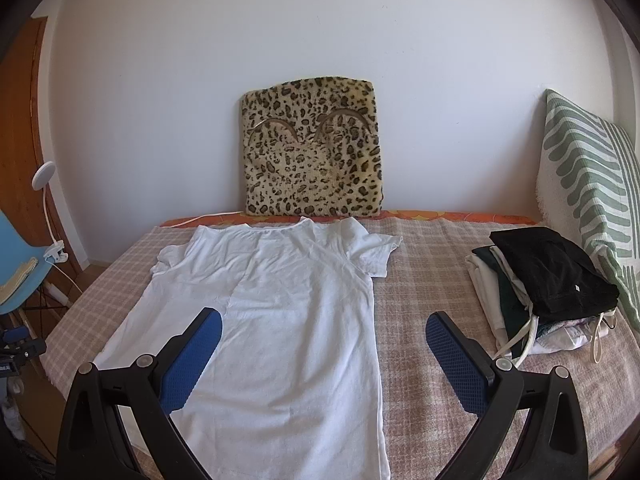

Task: Fold small clothes
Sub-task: 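Grasp the shirt's side edge at the hem with left tool while right tool grasps it at the shoulder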

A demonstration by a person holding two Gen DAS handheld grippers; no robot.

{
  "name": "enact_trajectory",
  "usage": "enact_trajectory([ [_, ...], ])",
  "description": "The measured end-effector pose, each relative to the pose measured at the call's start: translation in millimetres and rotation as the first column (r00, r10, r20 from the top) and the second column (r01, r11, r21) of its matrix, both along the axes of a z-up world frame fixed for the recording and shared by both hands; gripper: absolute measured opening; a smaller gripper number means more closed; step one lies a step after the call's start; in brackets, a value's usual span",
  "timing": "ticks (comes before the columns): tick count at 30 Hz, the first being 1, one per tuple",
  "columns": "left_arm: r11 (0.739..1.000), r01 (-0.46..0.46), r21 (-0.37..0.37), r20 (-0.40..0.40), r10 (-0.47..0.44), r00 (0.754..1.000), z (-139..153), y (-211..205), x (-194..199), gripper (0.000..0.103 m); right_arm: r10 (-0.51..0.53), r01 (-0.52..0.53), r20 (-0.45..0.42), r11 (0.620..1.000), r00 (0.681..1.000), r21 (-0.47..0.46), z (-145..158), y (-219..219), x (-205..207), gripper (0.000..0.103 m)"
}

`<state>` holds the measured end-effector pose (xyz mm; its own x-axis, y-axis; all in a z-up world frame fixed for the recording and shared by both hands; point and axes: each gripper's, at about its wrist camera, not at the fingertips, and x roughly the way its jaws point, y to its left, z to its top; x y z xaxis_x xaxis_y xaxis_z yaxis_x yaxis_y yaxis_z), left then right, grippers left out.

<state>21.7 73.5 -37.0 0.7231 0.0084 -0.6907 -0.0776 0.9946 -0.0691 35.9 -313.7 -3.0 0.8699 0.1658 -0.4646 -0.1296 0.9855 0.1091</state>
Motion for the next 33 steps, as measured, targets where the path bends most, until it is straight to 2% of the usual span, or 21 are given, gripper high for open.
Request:
enact_trajectory([
  [7, 0.997, 0.029, -0.076, -0.075, -0.034, 0.997, -23, 16, 12, 0.086, 0.117, -0.117, -0.039, 0.993, 0.992, -0.008, 18, 44, 47, 0.103],
  [14, 0.966, 0.076, -0.248, -0.162, -0.118, 0.980, -53, 23, 16, 0.061, 0.223, -0.229, -0.094, 0.971, 0.970, -0.068, 33, 107, 105, 0.103],
  [16, 0.960, 0.086, -0.267, -0.169, -0.135, 0.976, -57, 23, 17, 0.059, 0.253, -0.262, -0.126, 0.963, 0.959, -0.061, 35, 125, 122, 0.103],
  [19, 0.963, 0.108, -0.248, -0.165, -0.152, 0.975, -58, 20, 16, 0.054, 0.298, -0.310, -0.168, 0.950, 0.940, -0.049, 36, 154, 145, 0.103],
  [24, 0.956, 0.125, -0.264, -0.175, -0.175, 0.969, -63, 21, 17, 0.052, 0.359, -0.368, -0.230, 0.930, 0.904, 0.007, 35, 204, 188, 0.101],
  [26, 0.952, 0.117, -0.281, -0.181, -0.173, 0.968, -67, 24, 19, 0.045, 0.375, -0.383, -0.256, 0.923, 0.891, 0.017, 32, 224, 205, 0.100],
  [29, 0.942, 0.107, -0.317, -0.201, -0.177, 0.964, -74, 27, 23, 0.039, 0.389, -0.403, -0.282, 0.915, 0.877, 0.010, 28, 255, 228, 0.098],
  [32, 0.928, 0.104, -0.359, -0.216, -0.191, 0.958, -79, 28, 27, 0.037, 0.410, -0.420, -0.327, 0.907, 0.852, 0.042, 17, 283, 252, 0.090],
  [33, 0.924, 0.105, -0.368, -0.217, -0.195, 0.956, -79, 29, 28, 0.037, 0.416, -0.426, -0.342, 0.903, 0.843, 0.048, 12, 293, 260, 0.084],
])
